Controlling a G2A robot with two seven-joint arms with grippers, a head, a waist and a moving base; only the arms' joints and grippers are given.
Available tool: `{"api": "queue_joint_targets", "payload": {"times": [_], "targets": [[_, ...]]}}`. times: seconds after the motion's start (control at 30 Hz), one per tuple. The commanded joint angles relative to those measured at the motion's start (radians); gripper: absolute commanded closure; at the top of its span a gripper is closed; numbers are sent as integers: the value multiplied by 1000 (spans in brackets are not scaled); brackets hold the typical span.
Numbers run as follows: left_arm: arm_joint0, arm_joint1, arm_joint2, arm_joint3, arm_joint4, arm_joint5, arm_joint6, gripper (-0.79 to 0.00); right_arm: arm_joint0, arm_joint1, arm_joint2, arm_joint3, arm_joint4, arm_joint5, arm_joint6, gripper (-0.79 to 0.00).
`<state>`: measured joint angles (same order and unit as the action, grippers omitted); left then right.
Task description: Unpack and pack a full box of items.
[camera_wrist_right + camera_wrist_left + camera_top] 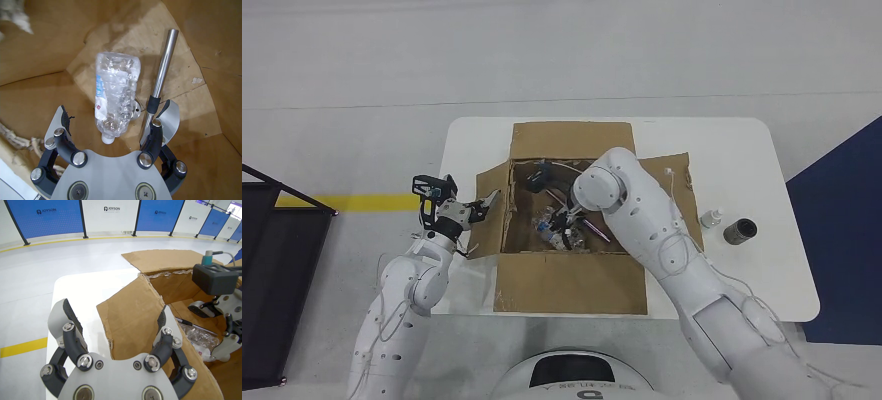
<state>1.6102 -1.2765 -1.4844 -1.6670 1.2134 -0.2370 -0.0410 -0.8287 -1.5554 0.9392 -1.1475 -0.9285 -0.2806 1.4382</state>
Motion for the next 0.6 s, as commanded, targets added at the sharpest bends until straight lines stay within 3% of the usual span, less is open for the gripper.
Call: {"api": "queue_joint_targets", "payload": {"times": [0.0, 0.07, 0.2, 0.23, 0.57], "targets": [[0, 0, 0, 0, 0, 0, 0, -785, 9, 0, -5, 35, 5, -7, -13, -785], [0, 0, 0, 0, 0, 0, 0, -785, 18, -1, -11, 63, 21, -19, -20, -754], [0, 0, 0, 0, 0, 0, 0, -785, 32, -3, -27, 102, 52, -41, -25, -517], [0, 0, 0, 0, 0, 0, 0, -785, 34, -4, -33, 109, 57, -46, -25, -428], [0, 0, 0, 0, 0, 0, 0, -785, 77, -21, -97, 217, 102, -60, -52, -314]]}}
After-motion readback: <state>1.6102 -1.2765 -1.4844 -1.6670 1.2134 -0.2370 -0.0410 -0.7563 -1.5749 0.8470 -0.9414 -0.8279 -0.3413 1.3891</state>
